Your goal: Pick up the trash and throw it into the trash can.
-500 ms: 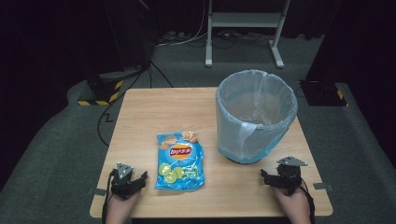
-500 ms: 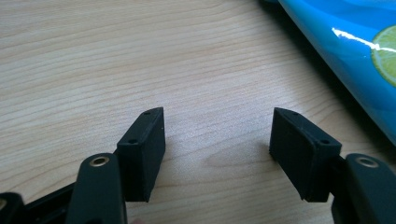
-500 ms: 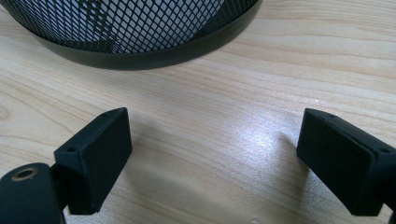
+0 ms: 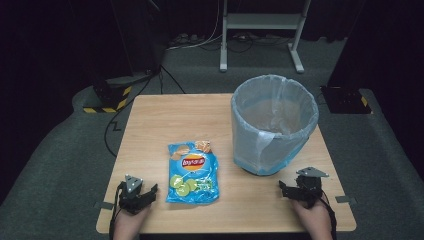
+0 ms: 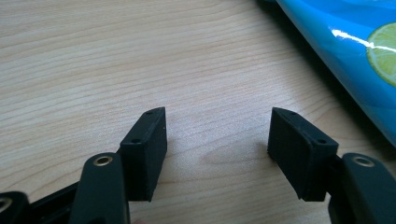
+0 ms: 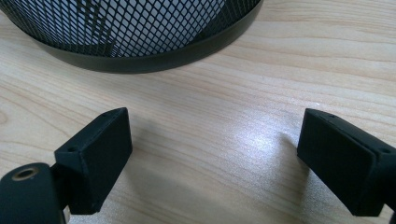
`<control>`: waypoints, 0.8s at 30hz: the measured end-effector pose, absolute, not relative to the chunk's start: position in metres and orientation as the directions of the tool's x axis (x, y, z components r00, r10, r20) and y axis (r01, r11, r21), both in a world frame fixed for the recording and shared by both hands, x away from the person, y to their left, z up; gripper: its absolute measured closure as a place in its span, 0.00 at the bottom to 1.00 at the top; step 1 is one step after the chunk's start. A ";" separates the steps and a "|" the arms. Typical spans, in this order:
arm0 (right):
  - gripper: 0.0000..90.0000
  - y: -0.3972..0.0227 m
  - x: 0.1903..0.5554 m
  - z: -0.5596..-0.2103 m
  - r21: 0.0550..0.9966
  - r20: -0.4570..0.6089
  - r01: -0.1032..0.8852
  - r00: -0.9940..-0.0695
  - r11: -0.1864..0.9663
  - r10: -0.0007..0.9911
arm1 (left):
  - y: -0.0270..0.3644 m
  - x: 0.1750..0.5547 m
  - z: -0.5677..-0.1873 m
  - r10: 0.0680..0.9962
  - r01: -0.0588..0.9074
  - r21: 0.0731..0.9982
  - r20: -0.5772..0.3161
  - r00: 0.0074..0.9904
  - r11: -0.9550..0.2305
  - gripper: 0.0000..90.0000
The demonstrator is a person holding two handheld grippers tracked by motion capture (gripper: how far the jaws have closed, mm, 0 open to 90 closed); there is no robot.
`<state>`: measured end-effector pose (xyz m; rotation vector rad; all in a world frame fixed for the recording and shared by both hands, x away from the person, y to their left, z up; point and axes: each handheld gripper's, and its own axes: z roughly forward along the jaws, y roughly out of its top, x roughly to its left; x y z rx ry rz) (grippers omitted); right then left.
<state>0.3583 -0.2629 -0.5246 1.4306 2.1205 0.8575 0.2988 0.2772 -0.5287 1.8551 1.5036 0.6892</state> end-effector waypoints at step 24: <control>0.13 -0.262 0.357 -0.524 0.704 -0.019 0.656 -0.366 0.272 0.930 | 0.277 0.299 -0.529 0.979 0.637 0.759 0.001 0.205 -0.134 0.46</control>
